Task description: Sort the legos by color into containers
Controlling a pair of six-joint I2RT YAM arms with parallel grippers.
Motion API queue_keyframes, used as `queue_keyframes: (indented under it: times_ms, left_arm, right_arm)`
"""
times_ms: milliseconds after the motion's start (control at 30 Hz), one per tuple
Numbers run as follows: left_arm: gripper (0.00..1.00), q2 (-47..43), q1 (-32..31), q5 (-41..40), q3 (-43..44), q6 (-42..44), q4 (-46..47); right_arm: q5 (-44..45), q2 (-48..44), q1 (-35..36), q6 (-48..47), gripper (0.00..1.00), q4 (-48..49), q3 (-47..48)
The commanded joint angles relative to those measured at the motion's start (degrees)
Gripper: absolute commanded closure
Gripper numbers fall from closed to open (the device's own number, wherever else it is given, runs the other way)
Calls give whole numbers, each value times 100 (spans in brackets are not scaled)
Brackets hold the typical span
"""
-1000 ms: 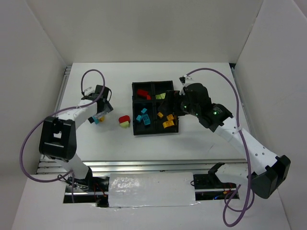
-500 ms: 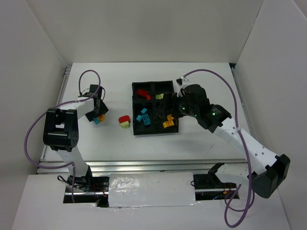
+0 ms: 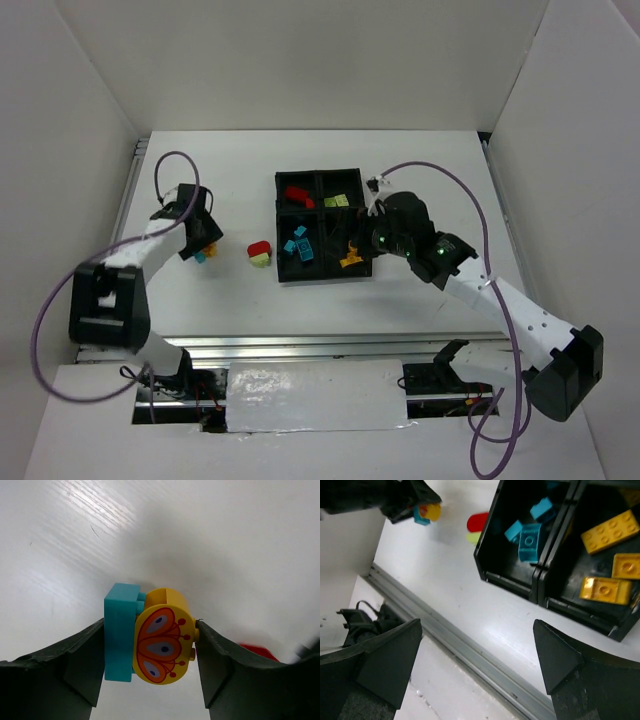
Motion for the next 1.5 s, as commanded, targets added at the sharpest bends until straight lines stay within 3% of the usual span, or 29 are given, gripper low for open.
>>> queue_keyframes:
  times_ms: [0, 100, 233, 300, 500, 733, 1233, 1300, 1333, 1400, 1433, 1467]
  left_arm:
    - [100, -1463, -336, 223, -159, -543, -61]
    - [100, -2746, -1003, 163, -379, -1447, -255]
    - [100, -4371, -2145, -66, -748, -2607, -27]
    - [100, -4620, -2323, -31, -696, -2820, -114]
    - [100, -4771, -2587, 724, -669, -3094, 235]
    - [100, -4622, -2868, 901, -722, -3296, 439]
    - [100, -4534, -2886, 1068, -924, -3226, 606]
    - [100, -4516, -2886, 1103, -916, -3208, 641]
    - [100, -4525, -2886, 1120, -924, -3191, 676]
    - [98, -4525, -2886, 1173, -907, -3112, 782]
    - [89, -4525, -2895, 1199, -889, -3077, 799]
    - [79, -4525, -2895, 1226, -863, -2998, 817]
  right_arm:
    - [-581, -430, 156, 614, 0, 1220, -666]
    - [-722, -405, 620, 810, 0, 2843, -1344]
    - [-197, -141, 1341, 696, 0, 3813, -1574]
    - [416, -53, 1597, 547, 1, 4183, -1556]
    - [1913, 386, 2231, 116, 6, 4843, -1284]
    - [2318, 1352, 2494, 46, 14, 5205, -749]
    - [2345, 1907, 2530, -104, 28, 5688, -264]
    - [2371, 1995, 2530, -69, 43, 5575, -150]
    - [2406, 2030, 2539, -69, 63, 5452, -98]
    - [2511, 2100, 2530, -60, 92, 5433, -71]
    - [2555, 2100, 2530, -51, 100, 5459, -97]
    - [2582, 2109, 2539, -60, 100, 5494, -150]
